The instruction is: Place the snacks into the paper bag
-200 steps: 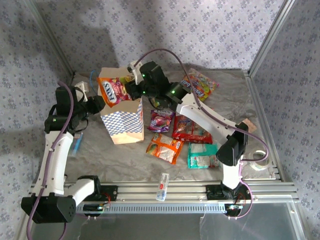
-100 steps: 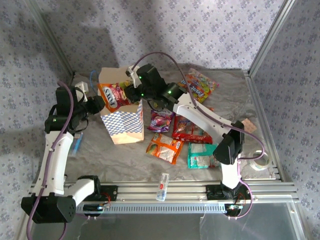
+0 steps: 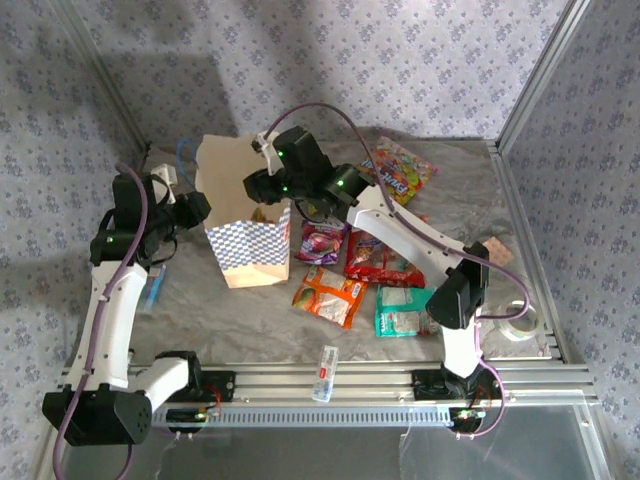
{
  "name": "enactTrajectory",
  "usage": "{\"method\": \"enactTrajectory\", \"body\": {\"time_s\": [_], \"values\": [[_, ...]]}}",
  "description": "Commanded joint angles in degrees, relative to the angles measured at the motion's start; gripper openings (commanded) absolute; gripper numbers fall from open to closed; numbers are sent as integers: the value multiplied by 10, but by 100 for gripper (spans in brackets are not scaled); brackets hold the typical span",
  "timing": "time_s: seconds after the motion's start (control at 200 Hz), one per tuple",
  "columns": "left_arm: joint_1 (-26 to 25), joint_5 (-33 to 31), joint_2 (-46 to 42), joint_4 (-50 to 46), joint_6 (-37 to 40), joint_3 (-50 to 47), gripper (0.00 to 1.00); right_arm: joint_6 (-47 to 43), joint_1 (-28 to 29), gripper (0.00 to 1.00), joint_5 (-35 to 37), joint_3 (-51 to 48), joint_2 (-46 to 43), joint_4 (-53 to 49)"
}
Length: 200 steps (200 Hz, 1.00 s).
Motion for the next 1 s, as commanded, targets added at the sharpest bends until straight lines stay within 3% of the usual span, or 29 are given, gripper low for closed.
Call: {"method": "enactTrajectory", "body": {"time_s": [0.0, 0.565, 0.995], "values": [[4, -1, 1, 2, -1, -1, 38, 5, 4, 36, -15, 23, -7, -12], [4, 3, 0, -8, 5, 2, 39, -16, 14, 37, 16, -26, -81, -17], [4, 17, 12, -11, 4, 39, 40, -25, 13, 40, 86, -149, -196, -5]]}}
